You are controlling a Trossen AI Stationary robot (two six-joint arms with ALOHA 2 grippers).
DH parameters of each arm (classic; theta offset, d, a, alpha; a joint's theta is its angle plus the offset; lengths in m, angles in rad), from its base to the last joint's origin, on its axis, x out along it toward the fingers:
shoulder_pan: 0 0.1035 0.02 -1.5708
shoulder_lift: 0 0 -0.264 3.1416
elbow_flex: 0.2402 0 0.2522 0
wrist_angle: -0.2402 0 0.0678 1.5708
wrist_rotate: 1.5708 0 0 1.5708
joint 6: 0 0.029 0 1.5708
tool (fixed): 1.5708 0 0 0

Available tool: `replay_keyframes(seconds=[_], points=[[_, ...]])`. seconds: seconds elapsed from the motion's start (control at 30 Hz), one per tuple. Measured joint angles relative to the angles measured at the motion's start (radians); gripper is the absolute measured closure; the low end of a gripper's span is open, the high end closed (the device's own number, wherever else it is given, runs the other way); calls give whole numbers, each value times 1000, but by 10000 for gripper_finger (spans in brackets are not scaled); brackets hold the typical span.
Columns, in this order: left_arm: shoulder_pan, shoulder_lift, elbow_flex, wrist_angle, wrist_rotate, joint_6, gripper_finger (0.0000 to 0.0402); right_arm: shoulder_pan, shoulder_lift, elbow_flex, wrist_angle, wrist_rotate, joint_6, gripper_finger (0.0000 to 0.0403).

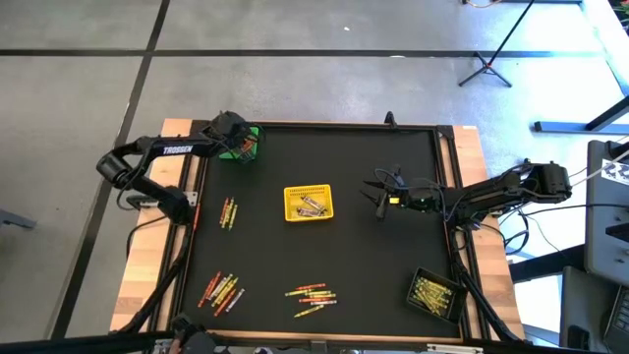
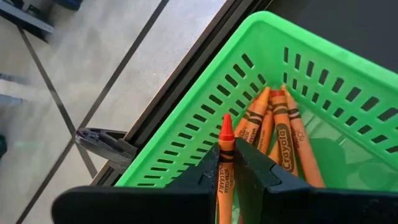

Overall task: Sort crayons
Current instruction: Put the orange crayon into the green bin, then put the green crayon into the black bin

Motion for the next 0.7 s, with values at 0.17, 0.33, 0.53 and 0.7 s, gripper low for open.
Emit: replay_keyframes(seconds=[0.17,0.33,0.53,0.7], points=[[0,0,0,0,-17,0,363,0,0,0,0,0,0,242],[-5,-5,0,-6,-21,0,318,0,0,0,1,0,0,242],[-52,-110,0,-13,-28,-2,299,0,0,0,1,0,3,242],[-111,-240,0,-31,-58,-51,298,0,0,0,2,0,4,242]])
